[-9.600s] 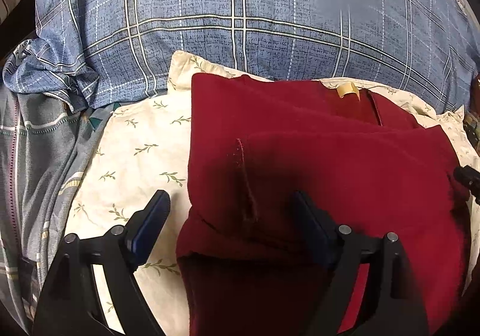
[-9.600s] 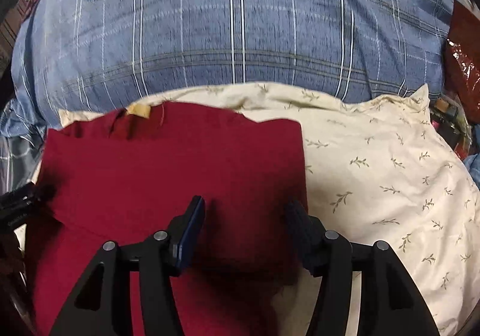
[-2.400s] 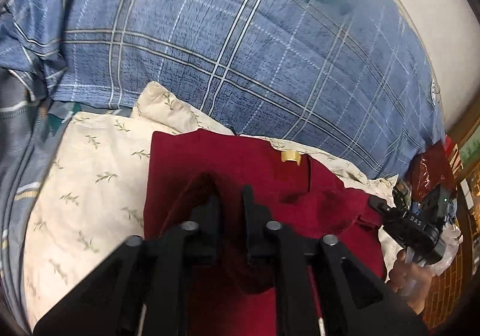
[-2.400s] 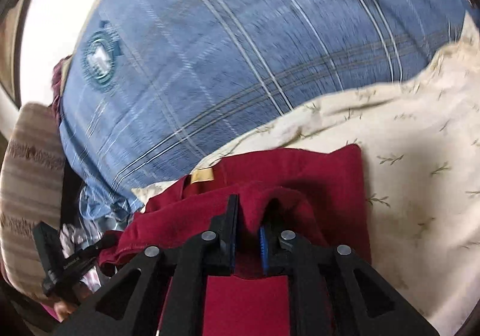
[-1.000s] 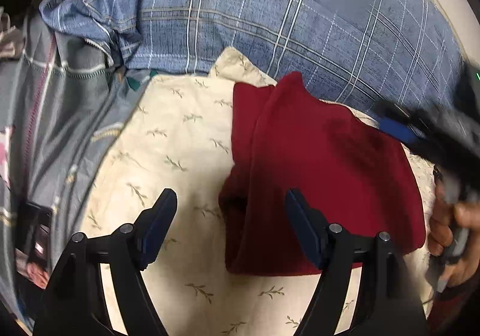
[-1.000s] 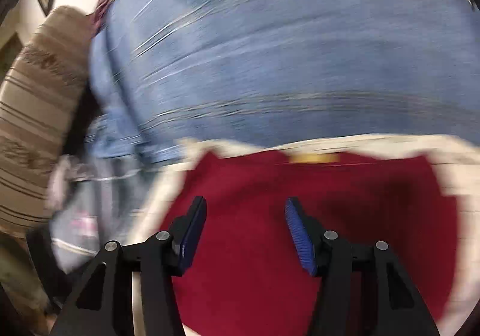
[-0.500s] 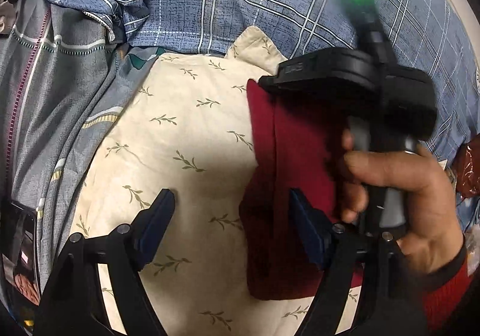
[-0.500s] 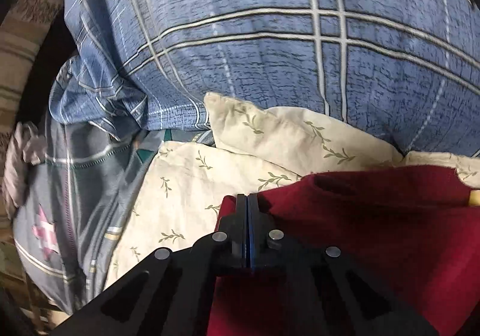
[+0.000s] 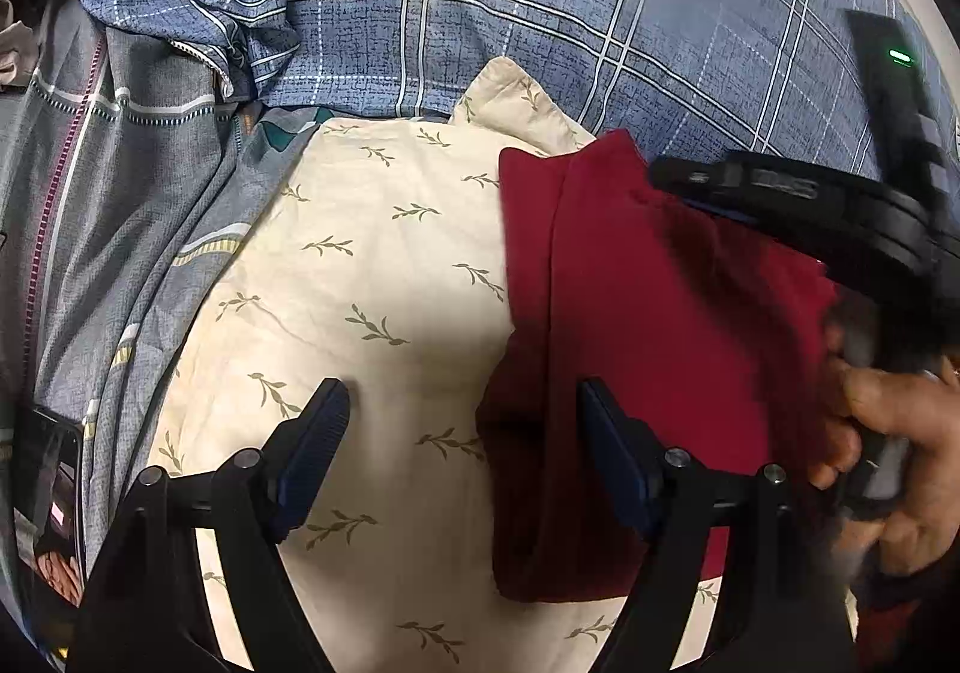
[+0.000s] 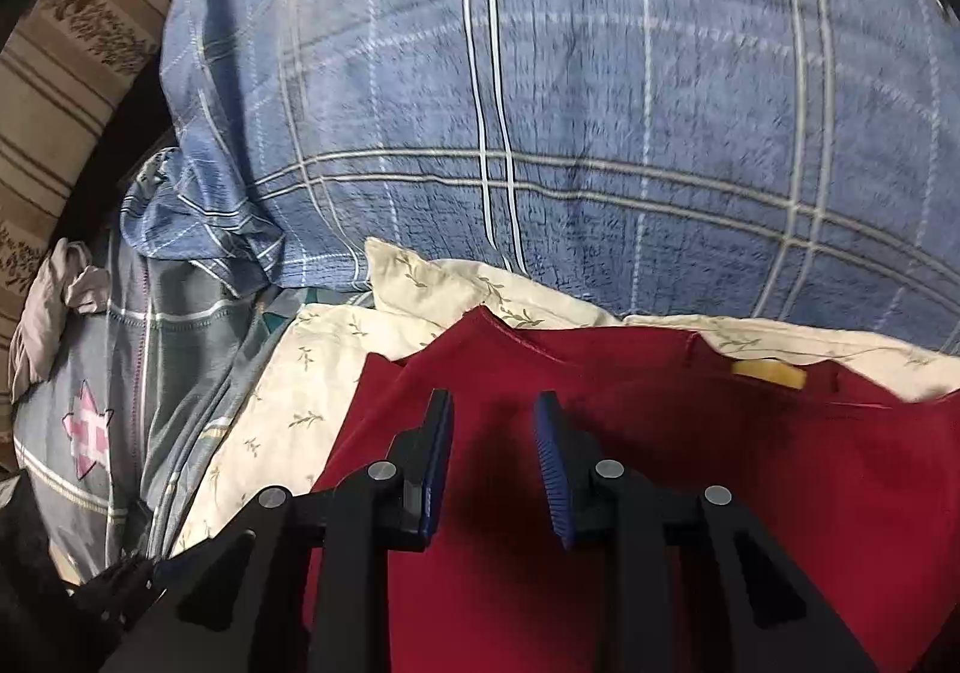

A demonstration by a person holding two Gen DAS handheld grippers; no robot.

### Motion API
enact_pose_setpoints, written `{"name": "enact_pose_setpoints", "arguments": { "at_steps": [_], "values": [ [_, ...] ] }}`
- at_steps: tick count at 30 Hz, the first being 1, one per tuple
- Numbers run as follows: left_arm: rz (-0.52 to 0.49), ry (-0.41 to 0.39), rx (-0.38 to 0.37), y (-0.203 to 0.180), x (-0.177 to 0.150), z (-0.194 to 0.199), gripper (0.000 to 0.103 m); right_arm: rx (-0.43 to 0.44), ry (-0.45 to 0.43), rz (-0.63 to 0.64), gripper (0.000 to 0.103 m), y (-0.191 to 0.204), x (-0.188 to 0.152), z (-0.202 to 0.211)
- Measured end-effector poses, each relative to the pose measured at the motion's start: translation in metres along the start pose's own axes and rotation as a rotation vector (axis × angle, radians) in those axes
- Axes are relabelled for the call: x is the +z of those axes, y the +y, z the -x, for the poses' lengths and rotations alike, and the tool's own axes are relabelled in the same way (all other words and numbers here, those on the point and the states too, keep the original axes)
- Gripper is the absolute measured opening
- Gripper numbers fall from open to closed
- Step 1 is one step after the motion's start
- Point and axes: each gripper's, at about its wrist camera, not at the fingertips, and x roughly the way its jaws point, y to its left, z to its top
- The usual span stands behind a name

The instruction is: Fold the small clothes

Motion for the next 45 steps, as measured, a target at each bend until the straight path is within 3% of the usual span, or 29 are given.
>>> {"name": "enact_pose_setpoints", "arguments": {
  "at_steps": [6, 10, 13, 15, 17, 20, 25, 27, 31, 35, 42, 45],
  "values": [
    [0.001, 0.004, 0.003, 0.000, 0.003, -0.003, 0.078, -0.087, 0.061, 0.014, 0.024, 0.005, 0.004, -0.063],
    [-0.006, 0.005, 0.005, -0.001, 0.002, -0.004, 0.078, -0.068, 0.055, 0.015, 0.026, 0.002, 0.005, -0.054],
    [0.007, 0.008, -0.008, 0.002, 0.002, -0.003, 0.078, -0.013, 0.029, -0.025, 0.029, -0.014, -0.002, -0.017],
    [0.020, 0.007, -0.015, 0.004, 0.002, -0.002, 0.078, -0.011, -0.014, -0.033, 0.035, -0.032, -0.015, 0.016],
    [0.024, 0.002, -0.019, 0.002, 0.002, -0.001, 0.078, -0.094, -0.052, -0.036, 0.049, -0.056, -0.029, 0.046],
    [0.017, -0.025, -0.016, -0.001, 0.003, 0.004, 0.078, -0.218, -0.081, -0.060, 0.049, -0.099, -0.041, 0.071],
    [0.010, -0.007, -0.003, -0.004, 0.003, -0.003, 0.078, -0.406, -0.012, -0.232, 0.043, -0.188, -0.059, 0.076],
    [-0.001, -0.013, 0.004, -0.006, 0.004, -0.005, 0.078, -0.352, 0.004, -0.307, 0.042, -0.213, -0.068, 0.067],
    [-0.001, -0.010, 0.009, -0.005, 0.003, -0.006, 0.078, -0.340, -0.022, -0.274, 0.045, -0.203, -0.063, 0.085],
    [0.004, -0.009, 0.004, -0.004, 0.004, -0.005, 0.078, -0.313, -0.082, -0.251, 0.045, -0.182, -0.078, 0.130],
    [0.004, -0.009, 0.008, -0.005, 0.004, -0.005, 0.078, -0.397, -0.023, -0.191, 0.043, -0.178, -0.110, 0.123],
    [0.008, -0.009, 0.005, -0.005, 0.003, -0.003, 0.078, -0.321, -0.060, -0.208, 0.047, -0.158, -0.094, 0.139]
  ]
}}
